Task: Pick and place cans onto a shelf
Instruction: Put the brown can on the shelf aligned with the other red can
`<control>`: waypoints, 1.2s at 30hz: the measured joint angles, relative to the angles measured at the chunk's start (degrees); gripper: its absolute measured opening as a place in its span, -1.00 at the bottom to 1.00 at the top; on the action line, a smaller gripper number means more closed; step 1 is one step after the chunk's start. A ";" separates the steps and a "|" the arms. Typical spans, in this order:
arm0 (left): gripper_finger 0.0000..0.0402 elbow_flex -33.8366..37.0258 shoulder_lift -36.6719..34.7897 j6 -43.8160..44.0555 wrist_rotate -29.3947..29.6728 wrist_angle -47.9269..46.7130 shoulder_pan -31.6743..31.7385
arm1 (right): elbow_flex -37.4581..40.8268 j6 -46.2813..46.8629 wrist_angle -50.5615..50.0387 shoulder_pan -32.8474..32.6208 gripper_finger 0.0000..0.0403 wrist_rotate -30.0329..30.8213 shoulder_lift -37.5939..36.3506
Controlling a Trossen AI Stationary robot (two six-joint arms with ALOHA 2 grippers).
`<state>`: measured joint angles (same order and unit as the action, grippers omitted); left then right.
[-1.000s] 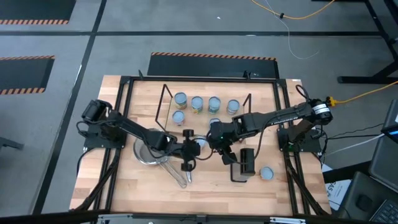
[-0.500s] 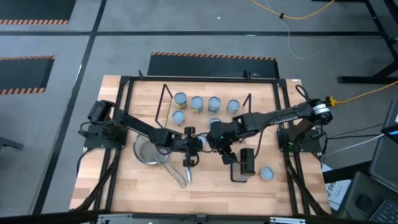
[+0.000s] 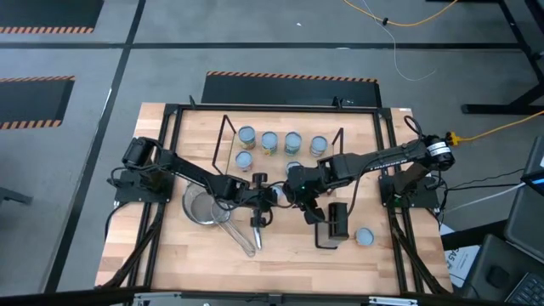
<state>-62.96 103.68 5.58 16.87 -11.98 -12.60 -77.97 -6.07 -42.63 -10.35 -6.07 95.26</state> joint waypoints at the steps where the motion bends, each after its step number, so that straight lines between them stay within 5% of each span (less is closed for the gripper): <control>1: -0.72 0.00 0.00 0.00 0.01 -0.44 0.00 | 0.00 0.02 -0.16 0.00 -0.29 0.00 0.00; 10: -0.96 -0.07 -0.11 0.00 -1.01 -1.86 -0.04 | 0.00 -0.02 -0.56 0.00 -0.29 -0.07 0.00; 18: -0.98 -0.06 -0.36 0.08 -2.45 -1.51 -0.76 | 0.00 -0.20 -1.48 -0.04 -0.29 -0.11 0.00; 29: -0.99 0.06 -7.51 -4.90 -18.65 -0.26 -4.17 | -0.09 -1.70 -1.05 -0.33 -0.29 -0.22 -0.07; 36: -1.00 0.00 -14.86 -7.67 -31.81 -0.55 -5.95 | -0.07 -8.74 6.77 -2.17 -0.29 -6.87 -0.07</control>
<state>-62.96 88.82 -2.09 -14.93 -12.54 -18.55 -78.04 -14.80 -35.86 -12.52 -12.93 95.20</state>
